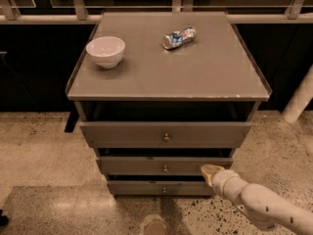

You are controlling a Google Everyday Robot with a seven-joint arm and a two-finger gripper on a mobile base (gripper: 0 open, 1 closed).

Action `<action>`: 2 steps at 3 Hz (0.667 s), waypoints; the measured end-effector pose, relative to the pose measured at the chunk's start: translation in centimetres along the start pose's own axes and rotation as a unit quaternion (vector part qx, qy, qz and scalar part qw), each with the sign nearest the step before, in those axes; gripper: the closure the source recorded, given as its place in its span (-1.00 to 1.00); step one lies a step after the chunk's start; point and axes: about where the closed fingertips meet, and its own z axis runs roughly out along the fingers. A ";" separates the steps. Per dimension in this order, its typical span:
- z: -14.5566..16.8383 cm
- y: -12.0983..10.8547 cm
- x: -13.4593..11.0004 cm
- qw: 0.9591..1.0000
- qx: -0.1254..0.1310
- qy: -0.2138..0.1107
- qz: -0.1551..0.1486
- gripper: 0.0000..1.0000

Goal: Open middle drawer

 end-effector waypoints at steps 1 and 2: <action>0.6 -0.7 0.4 1.000 0.020 -0.010 0.011 1.00; 3.2 -2.3 -0.1 0.998 0.048 -0.041 0.016 1.00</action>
Offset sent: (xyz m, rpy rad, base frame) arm 0.0736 -0.0229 -0.0335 0.0233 -0.1767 -0.1752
